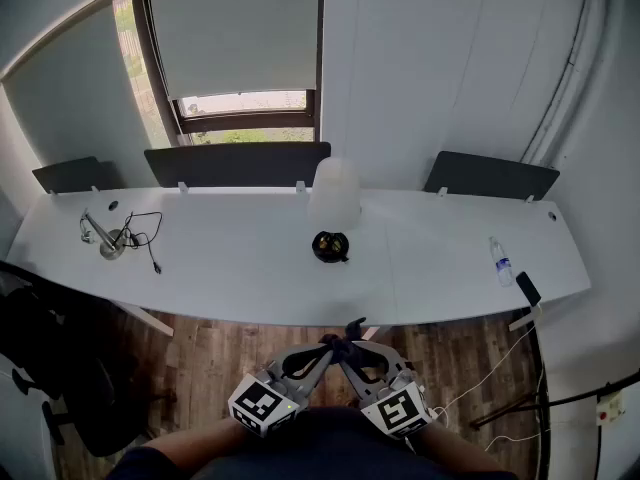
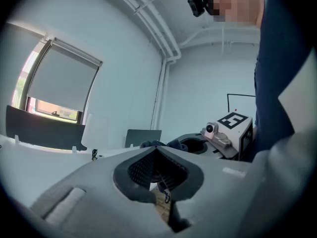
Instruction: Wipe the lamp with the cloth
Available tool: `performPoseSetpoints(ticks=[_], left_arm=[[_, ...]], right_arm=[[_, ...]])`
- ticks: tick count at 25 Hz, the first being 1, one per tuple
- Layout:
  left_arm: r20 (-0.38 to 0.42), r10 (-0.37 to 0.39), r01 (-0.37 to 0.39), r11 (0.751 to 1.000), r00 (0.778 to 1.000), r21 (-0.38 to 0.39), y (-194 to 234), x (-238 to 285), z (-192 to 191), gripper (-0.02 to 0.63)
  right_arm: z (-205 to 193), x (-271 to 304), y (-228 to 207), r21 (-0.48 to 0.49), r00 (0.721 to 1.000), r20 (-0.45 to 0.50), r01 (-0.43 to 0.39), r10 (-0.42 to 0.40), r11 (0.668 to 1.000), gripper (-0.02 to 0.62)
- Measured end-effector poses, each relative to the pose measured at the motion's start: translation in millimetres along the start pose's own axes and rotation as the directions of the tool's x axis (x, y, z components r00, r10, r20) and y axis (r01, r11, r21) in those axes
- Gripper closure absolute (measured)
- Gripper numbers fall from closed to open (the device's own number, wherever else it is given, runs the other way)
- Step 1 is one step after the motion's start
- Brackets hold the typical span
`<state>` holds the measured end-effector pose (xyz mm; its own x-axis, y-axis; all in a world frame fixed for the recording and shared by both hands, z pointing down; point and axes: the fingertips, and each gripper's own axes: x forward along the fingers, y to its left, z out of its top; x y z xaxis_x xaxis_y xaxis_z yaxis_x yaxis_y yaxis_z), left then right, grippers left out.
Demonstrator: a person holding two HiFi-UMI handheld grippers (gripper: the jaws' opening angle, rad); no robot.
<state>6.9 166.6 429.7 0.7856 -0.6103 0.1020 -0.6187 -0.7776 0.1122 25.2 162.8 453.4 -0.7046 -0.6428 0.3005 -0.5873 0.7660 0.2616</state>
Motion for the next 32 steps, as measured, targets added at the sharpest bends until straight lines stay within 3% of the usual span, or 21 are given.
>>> performPoseSetpoints(ticks=[13,24,32], left_arm=[[-0.007,0.054,-0.054,0.999,0.999,-0.009,14.4,48.3,4.1,0.6],[-0.011,0.168,-0.169,0.985,0.986,-0.045,41.1,80.8,-8.6,0.6],[0.01,0.128,-0.127,0.991,0.992,-0.044,102.7,79.3,0.0,0.6]], right_arm=[[-18.4,7.9,-46.6,-0.021,0.998,0.007,-0.066,0.066,0.998,0.492],[-39.6,29.6,-88.5,-0.091,0.991,0.011,-0.133,0.135,0.987,0.492],[-21.5,85.4,-98.1,-0.096,0.995,-0.019,-0.102,0.101,0.99,0.492]])
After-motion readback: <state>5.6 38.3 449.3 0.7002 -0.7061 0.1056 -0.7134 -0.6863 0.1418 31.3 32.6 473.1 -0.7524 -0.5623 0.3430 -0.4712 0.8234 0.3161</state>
